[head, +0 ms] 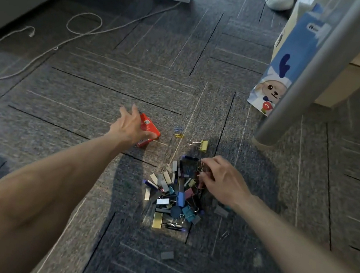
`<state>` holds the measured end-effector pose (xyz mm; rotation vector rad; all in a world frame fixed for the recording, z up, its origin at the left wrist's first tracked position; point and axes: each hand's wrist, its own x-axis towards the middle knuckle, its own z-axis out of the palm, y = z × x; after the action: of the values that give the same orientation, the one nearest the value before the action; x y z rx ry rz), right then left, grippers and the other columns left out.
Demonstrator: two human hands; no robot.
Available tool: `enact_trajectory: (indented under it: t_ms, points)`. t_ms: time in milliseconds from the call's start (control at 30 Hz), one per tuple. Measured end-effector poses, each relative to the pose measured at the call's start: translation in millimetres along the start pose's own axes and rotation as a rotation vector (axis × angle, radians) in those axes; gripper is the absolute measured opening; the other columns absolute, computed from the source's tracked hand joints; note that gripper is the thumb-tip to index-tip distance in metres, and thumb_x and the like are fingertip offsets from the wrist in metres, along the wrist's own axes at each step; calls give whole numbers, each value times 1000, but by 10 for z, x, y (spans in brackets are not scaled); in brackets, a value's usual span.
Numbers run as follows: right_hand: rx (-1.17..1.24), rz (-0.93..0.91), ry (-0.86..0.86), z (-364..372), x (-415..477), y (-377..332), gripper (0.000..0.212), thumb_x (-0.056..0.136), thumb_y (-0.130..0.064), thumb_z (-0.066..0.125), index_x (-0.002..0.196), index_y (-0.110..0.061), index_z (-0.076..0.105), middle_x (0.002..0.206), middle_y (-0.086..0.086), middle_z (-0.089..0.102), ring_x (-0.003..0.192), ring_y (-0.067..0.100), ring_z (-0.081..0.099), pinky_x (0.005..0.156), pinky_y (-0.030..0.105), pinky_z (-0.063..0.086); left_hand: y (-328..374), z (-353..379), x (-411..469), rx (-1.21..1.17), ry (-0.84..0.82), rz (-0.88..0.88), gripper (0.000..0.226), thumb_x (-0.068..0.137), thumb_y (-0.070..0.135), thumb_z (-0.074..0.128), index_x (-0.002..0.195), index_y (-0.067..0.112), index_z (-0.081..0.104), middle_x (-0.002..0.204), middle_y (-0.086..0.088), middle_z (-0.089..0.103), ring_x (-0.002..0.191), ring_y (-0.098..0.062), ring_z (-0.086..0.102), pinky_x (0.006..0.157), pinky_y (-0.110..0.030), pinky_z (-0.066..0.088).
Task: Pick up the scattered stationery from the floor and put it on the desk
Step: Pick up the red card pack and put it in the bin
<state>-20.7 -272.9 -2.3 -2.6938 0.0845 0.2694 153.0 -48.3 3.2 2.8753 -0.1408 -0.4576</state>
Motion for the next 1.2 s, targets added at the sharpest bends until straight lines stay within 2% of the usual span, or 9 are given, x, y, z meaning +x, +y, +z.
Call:
enact_trajectory:
  t_ms: [233,367,567,667,767,833,900,1000,1200]
  points:
    - [42,30,116,-91,20,6,33,99,-25,49,131,-18,54,126,0,55,110,17,55,92,30,46,-7,12,-7,129,-137,66,84,60,61,78,120,10,49,115,-13,46,93,-30,57,84,-39,46]
    - [49,61,103,-160,7,-47,30,98,-23,51,127,-16,57,124,1,56,104,16,56,86,27,47,-50,10,-249,78,-118,199,90,61,55,79,129,10,40,118,-9,48,99,-25,53,85,-41,49]
    - [449,194,-51,-447,62,-270,33,98,-45,48,104,-18,66,87,8,67,63,22,59,56,27,45,81,-2,-807,110,34,579,76,73,45,74,130,10,38,123,-1,46,82,-8,47,58,-11,36]
    - [601,189,-165,-523,19,-427,36,91,-53,55,96,-20,68,80,1,65,68,13,61,66,32,51,213,-40,-968,120,87,672,79,74,47,73,133,11,37,125,-2,46,76,-8,48,56,-10,35]
    - [696,202,-184,-548,-23,-520,17,91,-32,64,101,-18,64,100,3,70,90,15,70,85,33,58,367,-131,-1063,52,86,731,80,73,42,76,134,9,36,126,-3,43,79,-6,43,53,-7,35]
    - [736,208,-175,-619,-80,-538,18,91,-23,65,105,-12,63,98,4,70,81,7,70,75,21,58,427,-187,-1077,22,47,785,90,68,45,79,137,9,34,127,-3,41,86,-6,44,63,-6,38]
    - [757,230,-156,-716,-133,-525,21,92,-20,63,108,-6,62,91,4,68,59,-2,64,53,10,48,473,-228,-1093,-109,-44,774,96,64,51,78,139,11,33,124,1,40,94,-5,48,72,-7,41]
    - [830,271,-91,-827,-184,-485,20,94,-17,60,108,-3,60,89,6,67,54,1,61,48,10,44,591,-268,-1113,-517,-132,568,91,65,66,66,137,18,37,121,5,42,101,-11,53,79,-23,49]
    - [929,236,-33,-923,-255,-455,21,93,-16,62,114,-12,61,97,5,72,66,3,68,54,12,47,716,-338,-1034,-984,-413,220,63,80,51,65,125,10,47,89,-1,69,53,-7,54,46,-19,39]
